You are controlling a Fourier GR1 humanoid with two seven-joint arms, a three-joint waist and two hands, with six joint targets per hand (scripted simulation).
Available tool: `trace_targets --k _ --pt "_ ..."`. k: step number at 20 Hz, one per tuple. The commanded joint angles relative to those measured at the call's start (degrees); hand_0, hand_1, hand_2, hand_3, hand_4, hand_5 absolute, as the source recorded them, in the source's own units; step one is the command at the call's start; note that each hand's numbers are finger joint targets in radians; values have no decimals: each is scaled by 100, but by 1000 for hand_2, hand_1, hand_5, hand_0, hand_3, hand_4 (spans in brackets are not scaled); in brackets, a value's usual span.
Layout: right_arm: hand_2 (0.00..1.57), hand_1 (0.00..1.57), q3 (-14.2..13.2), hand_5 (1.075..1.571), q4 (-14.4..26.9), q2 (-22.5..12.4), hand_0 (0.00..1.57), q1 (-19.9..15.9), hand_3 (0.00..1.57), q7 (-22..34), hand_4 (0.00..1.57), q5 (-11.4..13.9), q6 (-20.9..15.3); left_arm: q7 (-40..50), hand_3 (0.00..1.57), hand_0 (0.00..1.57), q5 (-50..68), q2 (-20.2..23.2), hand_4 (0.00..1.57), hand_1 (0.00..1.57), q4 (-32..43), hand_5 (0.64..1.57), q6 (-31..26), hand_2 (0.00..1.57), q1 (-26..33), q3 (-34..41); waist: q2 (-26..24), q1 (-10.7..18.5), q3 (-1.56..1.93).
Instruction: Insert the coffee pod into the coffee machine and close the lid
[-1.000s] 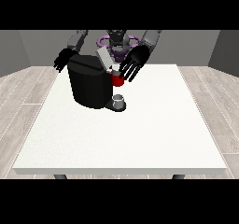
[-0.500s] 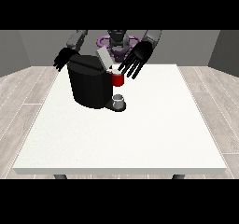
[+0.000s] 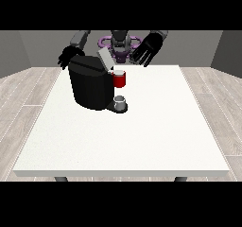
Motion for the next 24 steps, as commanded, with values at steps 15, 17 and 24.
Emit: trace_targets --k 15,17,24 --pt "0 0 133 1571 -683 -635 0 628 0 540 289 -153 795 -531 0 0 2266 -1618 227 0 -167 1571 87 0 2239 1568 -1853 941 -5" --pt "0 0 162 1571 -930 -719 0 469 0 806 125 -179 835 -592 0 0 2361 -1443 90 0 -195 1571 -176 0 2509 1600 -1986 1056 -5" --pt "0 0 82 1571 -895 -862 0 176 0 798 0 -245 1055 -345 0 0 2829 -1810 0 0 -838 1571 -439 0 2828 1506 -1954 1616 0"
